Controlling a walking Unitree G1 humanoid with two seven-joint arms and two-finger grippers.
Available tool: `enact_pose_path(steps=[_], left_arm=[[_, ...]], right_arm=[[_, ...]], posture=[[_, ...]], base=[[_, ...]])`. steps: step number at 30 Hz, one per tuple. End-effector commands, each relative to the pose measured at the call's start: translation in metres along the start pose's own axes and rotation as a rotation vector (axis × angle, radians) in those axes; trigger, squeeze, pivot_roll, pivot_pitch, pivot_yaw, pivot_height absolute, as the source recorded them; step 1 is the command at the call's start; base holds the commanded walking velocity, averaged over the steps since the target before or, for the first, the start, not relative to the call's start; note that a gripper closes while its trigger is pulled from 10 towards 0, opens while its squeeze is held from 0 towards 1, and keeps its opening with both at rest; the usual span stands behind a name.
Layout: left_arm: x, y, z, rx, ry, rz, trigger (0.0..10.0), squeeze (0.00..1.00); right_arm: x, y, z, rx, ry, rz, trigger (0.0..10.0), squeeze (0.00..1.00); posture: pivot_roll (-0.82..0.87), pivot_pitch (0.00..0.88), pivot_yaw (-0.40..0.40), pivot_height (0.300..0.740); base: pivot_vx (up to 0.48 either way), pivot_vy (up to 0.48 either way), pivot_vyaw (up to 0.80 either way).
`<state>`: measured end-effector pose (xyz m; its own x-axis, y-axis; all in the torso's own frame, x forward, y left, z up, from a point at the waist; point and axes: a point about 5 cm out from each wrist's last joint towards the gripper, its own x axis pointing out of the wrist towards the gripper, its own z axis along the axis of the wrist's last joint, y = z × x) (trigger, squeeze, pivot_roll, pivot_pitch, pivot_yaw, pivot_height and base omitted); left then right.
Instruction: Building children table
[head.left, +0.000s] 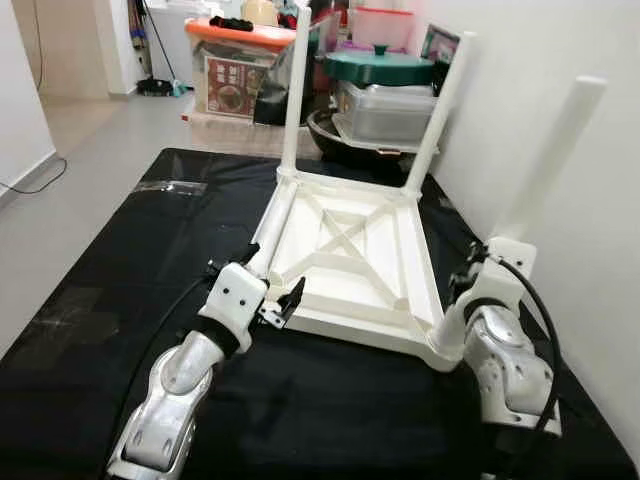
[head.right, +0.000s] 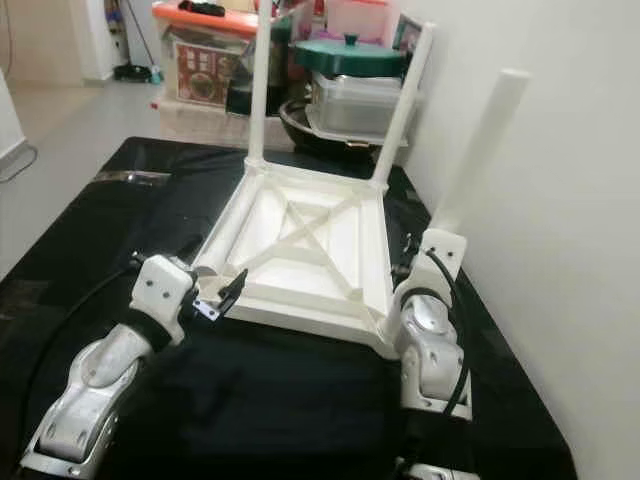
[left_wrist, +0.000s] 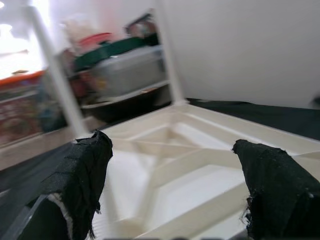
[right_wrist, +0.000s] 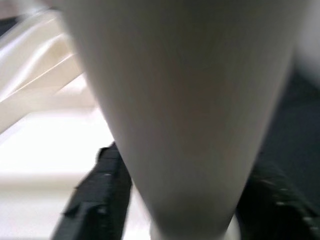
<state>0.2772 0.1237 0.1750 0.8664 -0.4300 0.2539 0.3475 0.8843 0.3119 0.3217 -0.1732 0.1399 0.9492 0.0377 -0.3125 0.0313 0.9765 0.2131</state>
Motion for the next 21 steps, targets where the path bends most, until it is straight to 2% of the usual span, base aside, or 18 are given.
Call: enact_pose_path(steps=[1,2,3,5,6,9,10,12,15,16,18,19,21], left_arm=[[-0.001,-0.004,-0.005,-0.009,0.013,-0.024,10.0,0.0],[-0.001,-0.004,-0.005,-0.009,0.013,-0.024,10.0,0.0],[-0.002,-0.004,-0.005,-0.012,0.016,-0.021,10.0,0.0],[-0.002,-0.004,-0.005,-0.014,0.018,-0.02,10.0,0.0],[-0.003,-0.006,-0.006,-0.015,0.02,-0.02,10.0,0.0],[-0.004,-0.007,-0.004,-0.019,0.02,-0.019,10.0,0.0],[-0.008,-0.006,-0.005,-0.02,0.03,-0.013,10.0,0.0],[-0.009,-0.006,-0.006,-0.02,0.033,-0.011,10.0,0.0],[-0.026,-0.003,-0.005,-0.07,0.059,0.018,10.0,0.0],[-0.036,-0.004,-0.007,-0.114,0.077,0.032,10.0,0.0],[-0.046,-0.006,-0.01,-0.16,0.096,0.046,10.0,0.0],[-0.048,-0.006,-0.01,-0.17,0.1,0.049,10.0,0.0],[-0.048,-0.006,-0.01,-0.17,0.1,0.049,10.0,0.0]], right_arm=[[0.004,0.025,0.008,0.016,0.006,0.199,10.0,0.91],[0.004,0.025,0.008,0.016,0.006,0.199,10.0,0.91],[0.0,0.029,0.027,-0.014,-0.057,0.328,10.0,0.0],[-0.002,0.03,0.034,-0.032,-0.08,0.369,10.0,0.0],[-0.006,0.03,0.044,-0.111,-0.114,0.435,10.0,0.0],[-0.008,0.03,0.048,-0.163,-0.133,0.486,10.0,0.0],[-0.004,0.03,0.048,-0.246,-0.137,0.53,10.0,0.0],[-0.003,0.03,0.048,-0.266,-0.134,0.54,10.0,0.0],[0.009,0.033,0.045,-0.292,-0.099,0.596,10.0,0.0],[0.014,0.033,0.042,-0.294,-0.088,0.601,2.2,0.0],[0.019,0.034,0.038,-0.297,-0.081,0.596,2.2,0.0],[0.02,0.034,0.038,-0.298,-0.078,0.6,0.0,0.0],[0.02,0.034,0.038,-0.298,-0.078,0.6,0.0,0.0]], posture=[[0.06,0.0,-0.1,0.74],[0.06,0.0,-0.1,0.74],[0.06,0.0,-0.096,0.74],[0.06,0.0,-0.096,0.74],[0.07,0.0,-0.1,0.74],[0.08,0.0,-0.113,0.74],[0.09,0.0,-0.123,0.74],[0.09,0.0,-0.123,0.74],[0.1,0.0,-0.122,0.74],[0.11,0.0,-0.127,0.74],[0.12,0.0,-0.126,0.74],[0.12,0.0,-0.126,0.74],[0.12,0.0,-0.126,0.74]], base=[[0.0,0.0,0.0],[0.0,0.0,0.0],[0.0,0.0,0.0],[0.0,0.0,0.0],[0.0,0.0,0.0],[0.0,0.0,0.0],[0.0,0.0,0.0],[0.0,0.0,0.0],[0.0,0.0,0.0],[0.0,0.0,0.0],[0.0,0.0,0.0],[0.0,0.0,0.0],[0.0,0.0,0.0]])
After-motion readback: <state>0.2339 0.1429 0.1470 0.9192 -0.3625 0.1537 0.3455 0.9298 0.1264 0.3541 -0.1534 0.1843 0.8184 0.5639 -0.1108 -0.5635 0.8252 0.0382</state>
